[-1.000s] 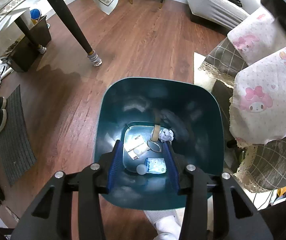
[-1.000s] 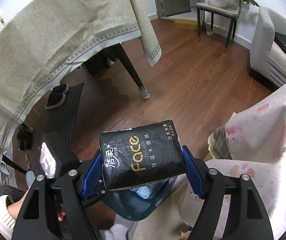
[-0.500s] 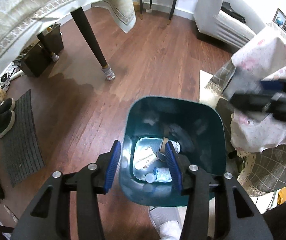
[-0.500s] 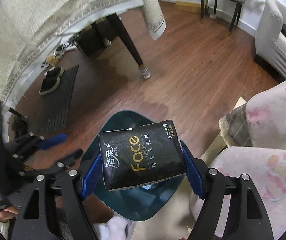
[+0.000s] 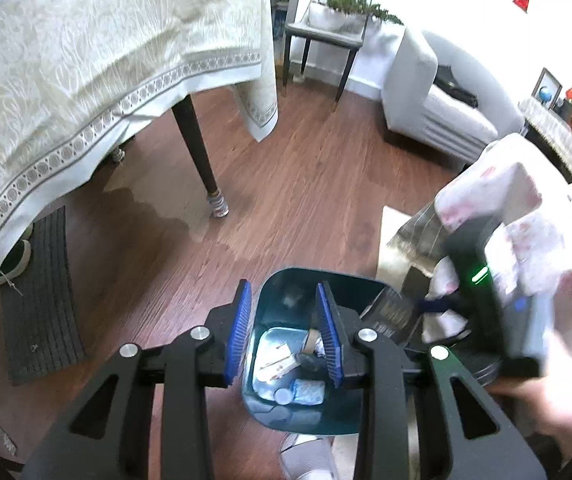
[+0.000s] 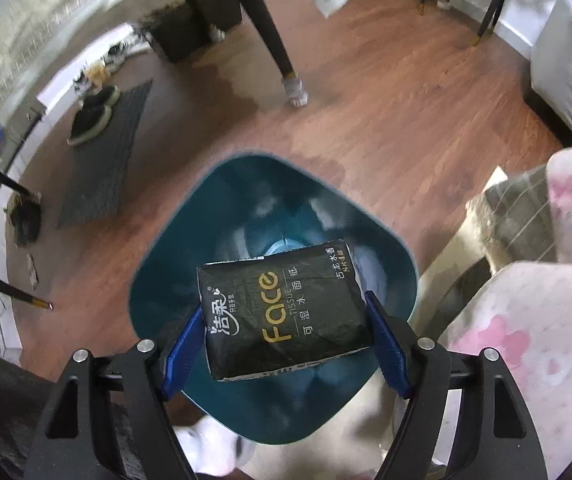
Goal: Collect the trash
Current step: 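Open the left gripper to drop the white cap while the right holds the tissue pack over the bin, then open the right gripper to drop the black Face tissue pack into the bin, then move both tools from the bin back over the table toward the remaining trash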
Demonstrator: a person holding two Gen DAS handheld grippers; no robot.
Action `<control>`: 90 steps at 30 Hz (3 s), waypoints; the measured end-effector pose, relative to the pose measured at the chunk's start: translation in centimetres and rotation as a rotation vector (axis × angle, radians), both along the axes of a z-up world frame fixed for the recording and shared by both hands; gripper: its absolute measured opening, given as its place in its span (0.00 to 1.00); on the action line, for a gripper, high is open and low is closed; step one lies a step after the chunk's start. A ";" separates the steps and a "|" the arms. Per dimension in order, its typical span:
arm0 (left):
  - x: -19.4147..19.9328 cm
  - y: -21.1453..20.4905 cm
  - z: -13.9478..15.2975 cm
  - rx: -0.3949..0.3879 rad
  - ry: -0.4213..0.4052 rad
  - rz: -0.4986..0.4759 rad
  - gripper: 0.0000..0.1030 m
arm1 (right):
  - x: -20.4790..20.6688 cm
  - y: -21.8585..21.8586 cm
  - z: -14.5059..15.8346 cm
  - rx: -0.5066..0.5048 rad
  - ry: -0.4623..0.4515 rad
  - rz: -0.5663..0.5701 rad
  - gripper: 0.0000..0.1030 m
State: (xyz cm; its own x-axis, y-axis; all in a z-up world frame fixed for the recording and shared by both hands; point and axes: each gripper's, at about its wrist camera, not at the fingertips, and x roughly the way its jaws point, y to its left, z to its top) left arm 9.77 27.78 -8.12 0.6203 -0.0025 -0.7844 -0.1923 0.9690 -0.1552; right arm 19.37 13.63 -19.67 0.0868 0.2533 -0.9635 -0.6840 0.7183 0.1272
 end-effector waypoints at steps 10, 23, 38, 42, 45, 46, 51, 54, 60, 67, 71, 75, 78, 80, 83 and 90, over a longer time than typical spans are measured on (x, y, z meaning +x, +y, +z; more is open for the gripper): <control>-0.3 -0.1 2.9 0.020 -0.054 0.007 0.37 | -1.6 1.2 -3.8 -0.106 0.042 0.072 0.76; -1.1 -0.5 6.7 0.023 -0.143 -0.001 0.38 | -2.2 1.0 -5.2 -0.142 0.029 0.114 0.78; -0.4 -2.6 9.8 0.060 -0.204 -0.013 0.51 | -3.2 0.0 0.9 -0.029 -0.069 0.137 0.67; -0.3 -3.5 10.5 0.063 -0.218 -0.023 0.53 | -3.4 -0.3 3.5 0.014 -0.105 0.139 0.67; -0.2 -4.1 11.3 0.061 -0.237 -0.027 0.54 | -3.7 -0.9 5.8 0.050 -0.140 0.133 0.65; -0.1 -4.2 11.5 0.060 -0.242 -0.030 0.55 | -3.8 -1.1 6.7 0.065 -0.153 0.133 0.65; 0.1 -5.0 12.6 0.060 -0.271 -0.034 0.59 | -3.8 -3.0 10.3 0.120 -0.214 0.116 0.64; 0.4 -5.6 13.1 0.051 -0.289 -0.032 0.60 | -3.5 -4.4 12.5 0.146 -0.248 0.096 0.64; 1.1 -7.8 14.0 0.036 -0.314 -0.060 0.61 | -2.5 -8.4 16.4 0.198 -0.326 0.029 0.64; 1.8 -12.1 15.0 0.076 -0.357 -0.144 0.65 | -1.3 -12.8 18.3 0.218 -0.370 -0.040 0.64; 2.7 -14.4 15.1 0.078 -0.354 -0.181 0.67 | -0.8 -15.6 19.2 0.220 -0.400 -0.085 0.64; 3.6 -16.5 15.1 0.083 -0.357 -0.216 0.67 | -0.3 -18.4 20.1 0.221 -0.425 -0.131 0.64; 3.9 -18.2 14.9 0.089 -0.358 -0.243 0.67 | -0.2 -20.5 20.5 0.218 -0.443 -0.161 0.64; 4.2 -19.3 14.7 0.094 -0.353 -0.261 0.67 | 0.0 -22.0 20.8 0.221 -0.453 -0.183 0.64; 4.7 -21.2 14.5 0.102 -0.349 -0.291 0.67 | 0.4 -24.5 21.5 0.215 -0.478 -0.219 0.64; 5.9 -25.6 13.9 0.121 -0.366 -0.387 0.67 | 1.1 -30.9 22.8 0.224 -0.519 -0.339 0.64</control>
State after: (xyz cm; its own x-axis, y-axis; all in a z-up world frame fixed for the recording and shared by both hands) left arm 15.67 2.20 5.80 0.8247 -0.2075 -0.5262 0.2272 0.9735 -0.0279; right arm 20.51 -17.29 3.18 0.6361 0.3199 -0.7022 -0.4373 0.8992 0.0136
